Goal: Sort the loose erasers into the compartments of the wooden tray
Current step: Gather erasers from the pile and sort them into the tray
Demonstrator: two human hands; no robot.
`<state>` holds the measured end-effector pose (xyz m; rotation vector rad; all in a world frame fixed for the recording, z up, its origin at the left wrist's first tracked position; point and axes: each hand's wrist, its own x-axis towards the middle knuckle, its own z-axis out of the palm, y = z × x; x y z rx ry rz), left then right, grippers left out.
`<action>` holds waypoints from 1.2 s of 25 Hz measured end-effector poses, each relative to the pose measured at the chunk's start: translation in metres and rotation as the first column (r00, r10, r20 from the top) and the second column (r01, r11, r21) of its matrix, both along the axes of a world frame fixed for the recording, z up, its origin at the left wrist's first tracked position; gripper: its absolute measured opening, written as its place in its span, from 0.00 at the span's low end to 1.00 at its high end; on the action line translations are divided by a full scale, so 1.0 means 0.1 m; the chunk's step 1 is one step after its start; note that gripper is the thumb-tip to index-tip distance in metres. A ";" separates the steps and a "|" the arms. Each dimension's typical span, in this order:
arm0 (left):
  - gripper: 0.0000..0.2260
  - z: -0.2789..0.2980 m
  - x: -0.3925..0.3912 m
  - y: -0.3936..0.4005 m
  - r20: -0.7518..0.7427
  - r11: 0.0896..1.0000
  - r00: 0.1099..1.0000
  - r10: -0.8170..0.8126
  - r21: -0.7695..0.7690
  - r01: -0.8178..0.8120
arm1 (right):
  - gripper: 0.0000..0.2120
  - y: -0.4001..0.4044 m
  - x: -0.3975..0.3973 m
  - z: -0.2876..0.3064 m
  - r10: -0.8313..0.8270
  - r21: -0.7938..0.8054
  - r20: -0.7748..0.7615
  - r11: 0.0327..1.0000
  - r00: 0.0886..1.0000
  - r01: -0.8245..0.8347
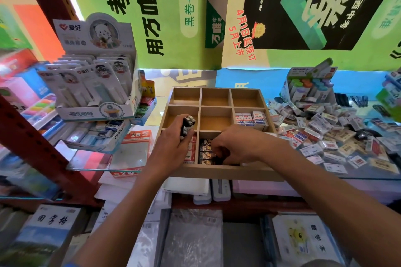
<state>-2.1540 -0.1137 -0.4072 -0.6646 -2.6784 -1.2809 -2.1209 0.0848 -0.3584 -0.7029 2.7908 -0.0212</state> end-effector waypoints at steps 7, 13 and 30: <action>0.16 0.07 0.05 -0.04 0.030 0.989 0.991 -0.127 0.086 0.124 | 0.06 0.18 0.01 0.08 -0.294 -0.552 -0.067 0.807 0.953 0.211; 0.15 0.14 0.18 0.16 0.158 0.945 0.948 -0.275 0.228 0.236 | 0.13 0.04 0.02 0.12 -0.298 -0.794 0.194 0.511 0.935 0.328; 0.10 0.16 0.14 0.15 0.202 0.948 0.948 -0.247 0.253 0.194 | 0.04 0.09 -0.02 0.04 -0.452 -0.797 0.449 0.188 0.771 0.574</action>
